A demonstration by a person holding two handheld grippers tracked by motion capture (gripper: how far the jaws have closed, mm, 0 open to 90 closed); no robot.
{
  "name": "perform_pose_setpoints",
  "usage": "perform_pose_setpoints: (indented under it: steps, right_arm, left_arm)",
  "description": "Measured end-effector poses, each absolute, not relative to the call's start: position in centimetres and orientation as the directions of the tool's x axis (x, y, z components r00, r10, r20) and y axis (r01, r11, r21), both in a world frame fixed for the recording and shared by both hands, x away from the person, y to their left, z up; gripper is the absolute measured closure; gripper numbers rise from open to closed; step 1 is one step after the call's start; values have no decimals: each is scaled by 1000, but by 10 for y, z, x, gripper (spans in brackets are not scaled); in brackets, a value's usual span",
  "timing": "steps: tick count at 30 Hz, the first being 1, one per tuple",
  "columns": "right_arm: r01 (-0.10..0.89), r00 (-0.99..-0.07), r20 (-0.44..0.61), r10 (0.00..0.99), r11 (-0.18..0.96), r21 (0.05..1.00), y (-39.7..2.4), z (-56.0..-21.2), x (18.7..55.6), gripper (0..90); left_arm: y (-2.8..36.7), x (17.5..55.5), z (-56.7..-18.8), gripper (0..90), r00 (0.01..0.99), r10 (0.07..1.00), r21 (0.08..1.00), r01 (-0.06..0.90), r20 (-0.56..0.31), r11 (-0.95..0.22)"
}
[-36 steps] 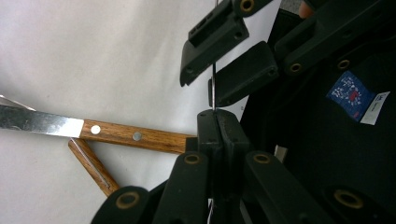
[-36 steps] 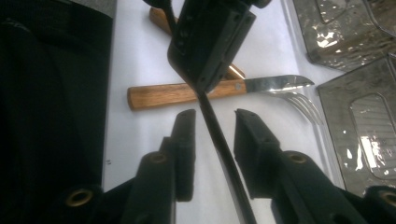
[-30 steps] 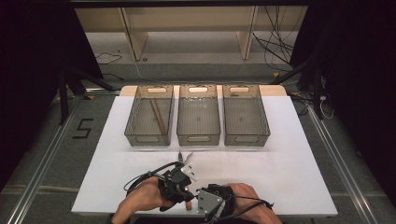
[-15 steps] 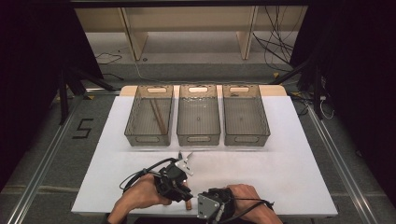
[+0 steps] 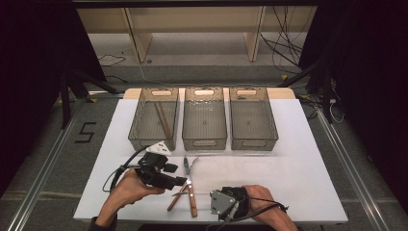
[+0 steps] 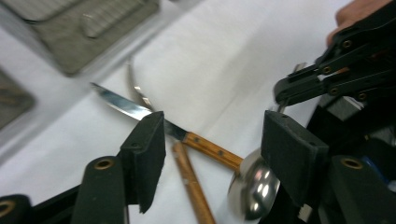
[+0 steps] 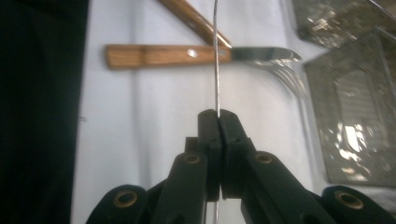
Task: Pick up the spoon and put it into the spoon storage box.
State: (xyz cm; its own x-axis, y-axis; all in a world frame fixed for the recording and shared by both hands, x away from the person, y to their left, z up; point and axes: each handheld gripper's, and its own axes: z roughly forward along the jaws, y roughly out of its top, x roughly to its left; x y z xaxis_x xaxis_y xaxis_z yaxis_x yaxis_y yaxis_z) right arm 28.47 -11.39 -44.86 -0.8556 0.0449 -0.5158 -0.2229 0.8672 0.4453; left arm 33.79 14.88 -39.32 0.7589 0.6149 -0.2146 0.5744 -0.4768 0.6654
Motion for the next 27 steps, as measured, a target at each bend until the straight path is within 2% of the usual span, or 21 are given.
perform_pose_setpoints:
  steps: [5,12,18,27]
  right_arm:
    - [-147,-861,-490,139,853,500,-127,-438,294,897]
    - [-40,-851,-444,279,810,585,-142,-422,315,896]
    - [110,-836,-328,439,721,684,-146,-405,339,896]
    - [248,-805,-185,563,604,757,-137,-385,373,896]
  left_arm:
    - [166,342,-395,316,715,671,688,589,-197,-425]
    - [186,341,-406,267,657,729,728,593,-192,-343]
    - [192,336,-418,254,643,741,761,574,-192,-301]
    - [196,328,-441,232,645,736,787,556,-205,-268]
